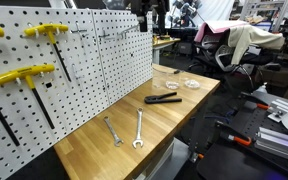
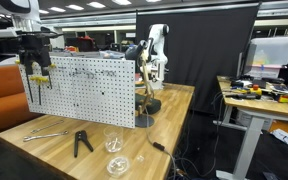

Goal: Remove the yellow object hanging on white stand on the right and put it on the table

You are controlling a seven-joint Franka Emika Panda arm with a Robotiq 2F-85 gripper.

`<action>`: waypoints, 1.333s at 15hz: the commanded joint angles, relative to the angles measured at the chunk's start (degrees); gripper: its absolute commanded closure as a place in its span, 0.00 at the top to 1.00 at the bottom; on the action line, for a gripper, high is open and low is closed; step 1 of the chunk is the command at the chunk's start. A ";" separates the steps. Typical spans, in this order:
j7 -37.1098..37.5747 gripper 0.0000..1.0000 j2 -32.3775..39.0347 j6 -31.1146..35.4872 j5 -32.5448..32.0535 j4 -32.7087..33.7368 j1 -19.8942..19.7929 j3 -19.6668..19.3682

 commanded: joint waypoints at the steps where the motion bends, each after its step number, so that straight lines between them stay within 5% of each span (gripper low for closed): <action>1: 0.26 1.00 1.57 4.10 -1.04 1.85 1.13 1.63; 12: 4.71 1.00 18.87 18.78 -8.72 19.54 7.14 5.06; 13: 3.25 1.00 15.11 18.67 -6.44 15.26 6.94 4.87; 20: 3.35 1.00 19.18 18.76 -7.20 19.57 7.77 4.39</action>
